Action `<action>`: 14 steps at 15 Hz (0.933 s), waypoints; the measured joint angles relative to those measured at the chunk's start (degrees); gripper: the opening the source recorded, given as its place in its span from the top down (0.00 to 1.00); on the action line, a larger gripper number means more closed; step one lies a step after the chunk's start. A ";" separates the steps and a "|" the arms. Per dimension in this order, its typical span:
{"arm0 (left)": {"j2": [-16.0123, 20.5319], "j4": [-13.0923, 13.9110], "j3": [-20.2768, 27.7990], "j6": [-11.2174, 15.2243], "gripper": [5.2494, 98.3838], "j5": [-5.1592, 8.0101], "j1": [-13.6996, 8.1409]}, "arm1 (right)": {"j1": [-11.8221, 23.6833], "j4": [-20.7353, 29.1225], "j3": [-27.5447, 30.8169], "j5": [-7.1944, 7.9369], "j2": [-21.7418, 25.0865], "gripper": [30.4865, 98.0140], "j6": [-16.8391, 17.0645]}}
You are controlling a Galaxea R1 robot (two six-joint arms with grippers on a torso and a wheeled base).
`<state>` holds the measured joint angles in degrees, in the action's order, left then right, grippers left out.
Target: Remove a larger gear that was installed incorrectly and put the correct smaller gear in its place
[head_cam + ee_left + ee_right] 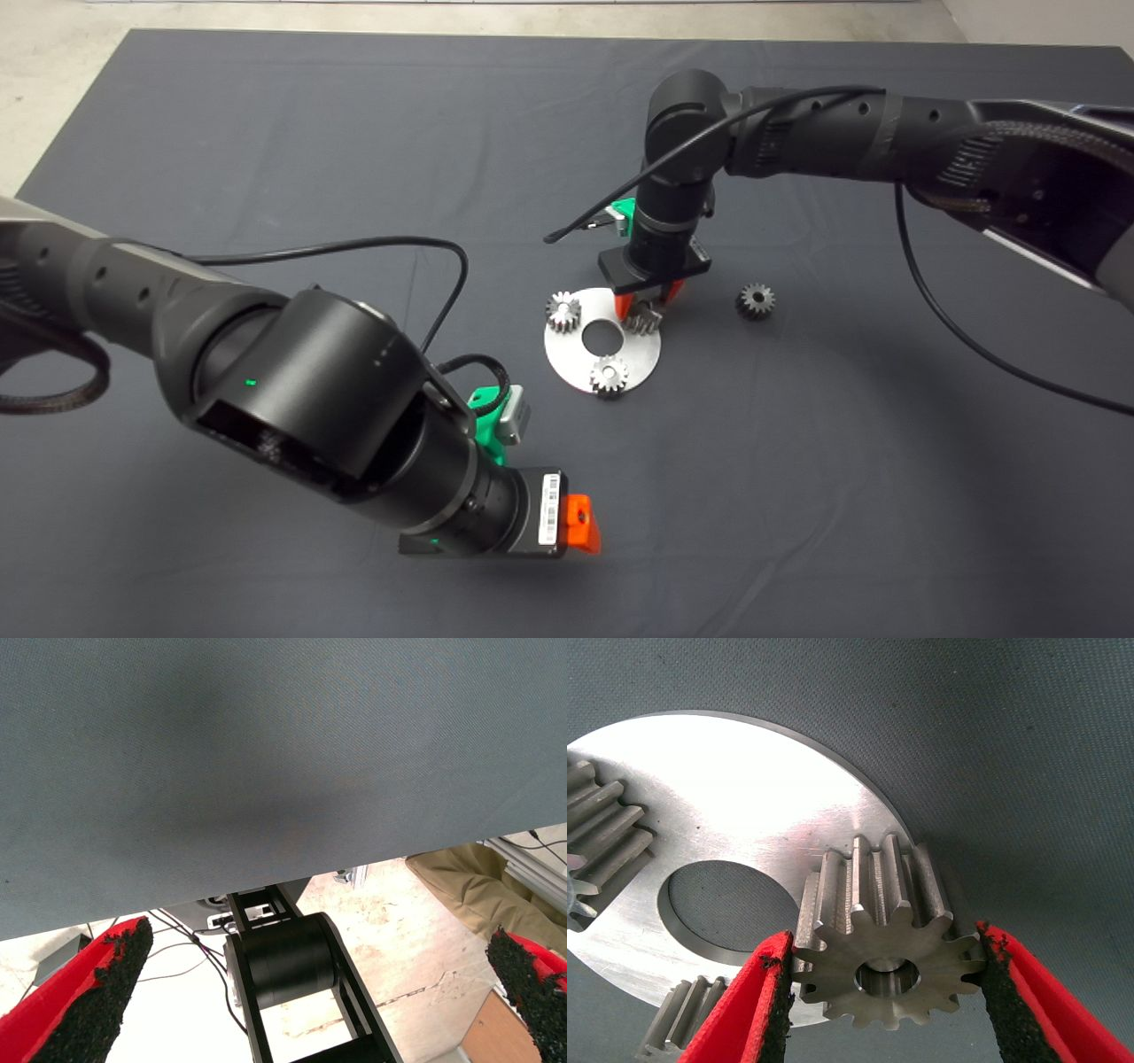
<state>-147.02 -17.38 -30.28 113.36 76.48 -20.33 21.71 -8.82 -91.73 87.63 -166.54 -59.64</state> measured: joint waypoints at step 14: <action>0.55 0.00 0.00 -0.02 0.01 0.00 0.00 | 5.30 2.67 0.00 -0.19 0.07 0.73 0.02</action>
<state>-146.47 -17.38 -30.28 113.34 76.48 -20.33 27.01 -6.14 -91.73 87.43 -166.46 -59.61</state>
